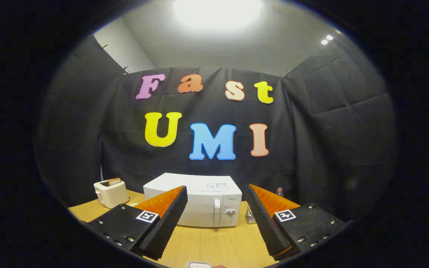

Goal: Open the microwave, put the food inside, and close the microwave door.

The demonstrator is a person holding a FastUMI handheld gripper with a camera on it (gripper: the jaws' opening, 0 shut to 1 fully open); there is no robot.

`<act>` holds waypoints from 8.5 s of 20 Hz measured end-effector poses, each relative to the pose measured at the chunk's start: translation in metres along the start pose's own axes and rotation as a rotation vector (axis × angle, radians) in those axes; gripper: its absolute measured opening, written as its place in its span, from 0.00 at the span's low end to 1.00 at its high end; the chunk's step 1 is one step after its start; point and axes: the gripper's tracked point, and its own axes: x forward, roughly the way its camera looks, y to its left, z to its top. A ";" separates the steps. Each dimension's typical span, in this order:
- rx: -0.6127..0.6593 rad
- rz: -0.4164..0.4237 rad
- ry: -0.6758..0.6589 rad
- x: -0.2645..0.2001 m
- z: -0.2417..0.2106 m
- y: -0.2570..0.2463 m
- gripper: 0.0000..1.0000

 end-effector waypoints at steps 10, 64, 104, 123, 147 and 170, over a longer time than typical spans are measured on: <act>0.003 0.005 0.012 0.004 -0.013 -0.001 0.98; 0.078 0.174 0.471 0.242 -0.247 -0.001 0.16; 0.006 0.261 0.547 -0.020 -0.229 0.182 0.29; 0.033 0.654 0.477 -0.099 -0.188 0.304 0.33; 0.253 0.167 0.421 -0.039 -0.178 0.032 1.00; 0.556 0.090 0.745 -0.117 -0.298 -0.017 0.67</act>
